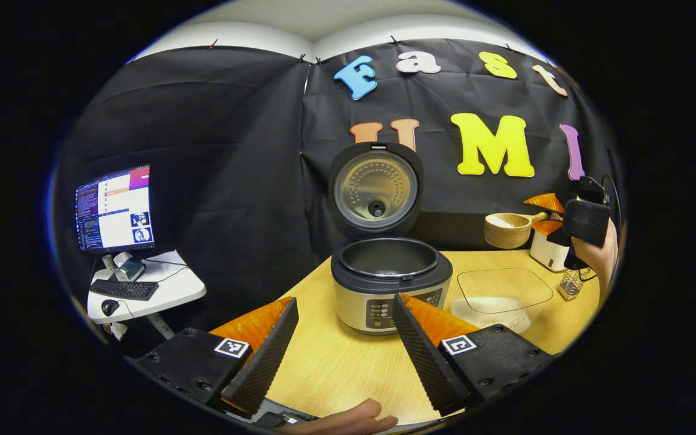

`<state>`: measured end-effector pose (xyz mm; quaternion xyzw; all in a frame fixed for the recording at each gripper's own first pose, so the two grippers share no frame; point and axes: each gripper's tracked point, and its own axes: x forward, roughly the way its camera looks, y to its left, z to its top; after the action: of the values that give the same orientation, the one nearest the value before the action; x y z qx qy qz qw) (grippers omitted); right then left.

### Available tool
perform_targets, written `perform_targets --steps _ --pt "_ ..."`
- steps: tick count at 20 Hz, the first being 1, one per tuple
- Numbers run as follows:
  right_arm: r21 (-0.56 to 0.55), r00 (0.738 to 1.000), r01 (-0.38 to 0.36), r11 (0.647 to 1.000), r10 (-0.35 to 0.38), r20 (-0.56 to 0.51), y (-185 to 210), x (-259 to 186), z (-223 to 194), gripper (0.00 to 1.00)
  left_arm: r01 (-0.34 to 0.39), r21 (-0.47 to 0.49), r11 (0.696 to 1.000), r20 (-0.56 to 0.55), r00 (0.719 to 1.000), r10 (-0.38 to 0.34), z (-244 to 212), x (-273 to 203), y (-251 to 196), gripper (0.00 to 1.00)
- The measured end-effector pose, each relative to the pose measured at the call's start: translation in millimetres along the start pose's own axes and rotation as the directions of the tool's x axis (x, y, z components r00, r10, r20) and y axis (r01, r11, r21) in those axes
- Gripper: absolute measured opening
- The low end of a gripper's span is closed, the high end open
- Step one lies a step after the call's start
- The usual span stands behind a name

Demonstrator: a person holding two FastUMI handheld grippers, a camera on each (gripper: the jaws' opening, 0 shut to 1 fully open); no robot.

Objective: Close the left gripper, press the button to open the rice cooker; take a wooden spoon from the chopstick holder with the right hand, scoop a spoonful of rice and pour it into the rice cooker, then put the wooden spoon back into the chopstick holder.

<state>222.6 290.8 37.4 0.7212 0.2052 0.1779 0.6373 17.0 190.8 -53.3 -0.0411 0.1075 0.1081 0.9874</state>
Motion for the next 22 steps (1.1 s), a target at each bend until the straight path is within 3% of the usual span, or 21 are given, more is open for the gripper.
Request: perform_targets --steps 4,5,6,14,22 --pt "-0.053 1.0 0.011 0.999 -0.011 -0.007 14 14 -21 0.13 -0.027 0.006 1.0 -0.008 1.0 0.027 -4 3 22 1.0" --pt "-0.068 1.0 0.014 0.998 -0.014 -0.009 17 18 -29 0.14 -0.034 0.002 0.999 -0.019 0.999 0.034 -8 5 27 0.96" --pt "-0.08 1.0 0.019 0.997 -0.02 -0.009 20 25 -35 0.13 -0.041 -0.004 0.999 -0.029 0.999 0.041 -11 7 31 0.99" --pt "-0.232 0.997 0.052 0.971 -0.062 -0.038 35 78 -92 0.13 -0.071 -0.025 0.997 -0.067 0.995 0.069 -24 15 63 0.99" --pt "-0.492 0.989 0.097 0.865 -0.139 -0.05 14 123 -146 0.13 -0.142 -0.056 0.988 -0.087 0.987 0.136 -32 16 97 1.0"
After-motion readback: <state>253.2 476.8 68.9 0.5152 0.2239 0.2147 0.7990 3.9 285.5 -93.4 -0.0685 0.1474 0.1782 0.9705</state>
